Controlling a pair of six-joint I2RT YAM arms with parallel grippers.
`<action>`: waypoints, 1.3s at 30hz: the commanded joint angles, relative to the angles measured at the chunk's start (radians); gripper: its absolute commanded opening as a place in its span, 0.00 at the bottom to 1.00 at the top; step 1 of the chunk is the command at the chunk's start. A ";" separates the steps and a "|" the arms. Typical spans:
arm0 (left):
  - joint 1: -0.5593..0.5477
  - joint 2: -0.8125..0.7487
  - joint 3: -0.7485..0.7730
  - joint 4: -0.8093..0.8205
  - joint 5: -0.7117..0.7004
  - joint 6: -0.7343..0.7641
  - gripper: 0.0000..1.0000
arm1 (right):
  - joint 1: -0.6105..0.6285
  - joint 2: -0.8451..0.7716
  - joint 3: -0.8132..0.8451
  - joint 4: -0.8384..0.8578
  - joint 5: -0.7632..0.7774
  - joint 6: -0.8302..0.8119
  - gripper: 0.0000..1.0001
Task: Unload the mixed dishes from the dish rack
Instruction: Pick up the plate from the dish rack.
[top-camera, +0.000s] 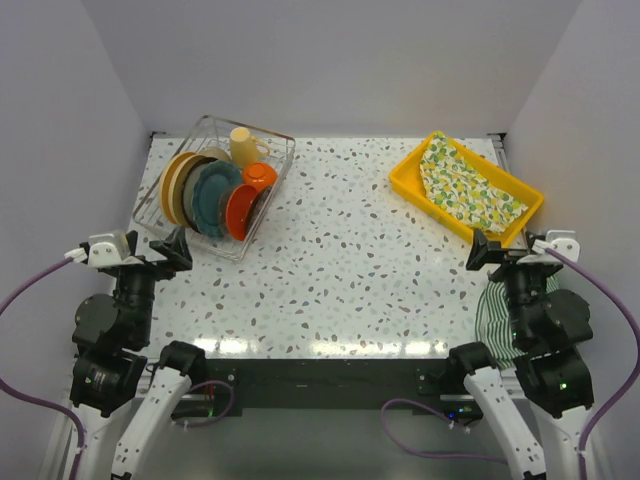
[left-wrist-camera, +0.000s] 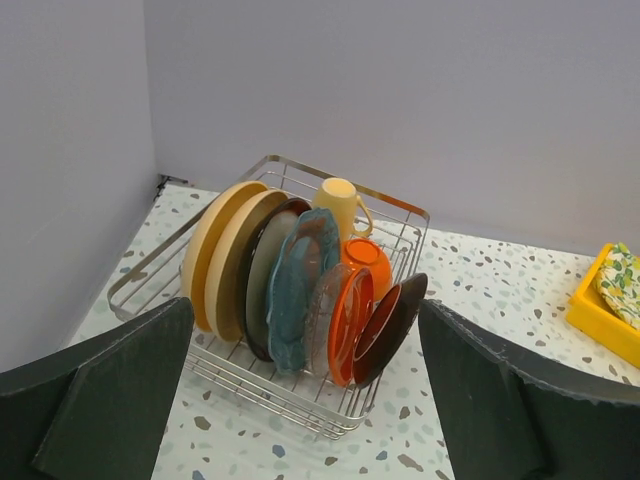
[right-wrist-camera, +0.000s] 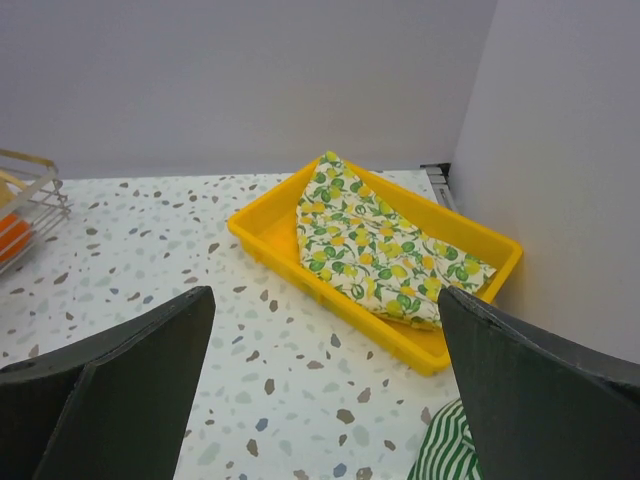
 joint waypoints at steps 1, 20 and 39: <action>-0.004 0.014 0.001 0.043 0.034 -0.001 1.00 | -0.002 -0.029 -0.021 0.024 0.014 0.010 0.98; -0.004 0.190 -0.002 0.060 0.078 -0.041 1.00 | -0.001 0.141 -0.087 0.147 -0.188 0.143 0.98; -0.013 0.844 0.300 -0.061 0.276 -0.025 0.98 | 0.021 0.212 -0.255 0.343 -0.314 0.293 0.98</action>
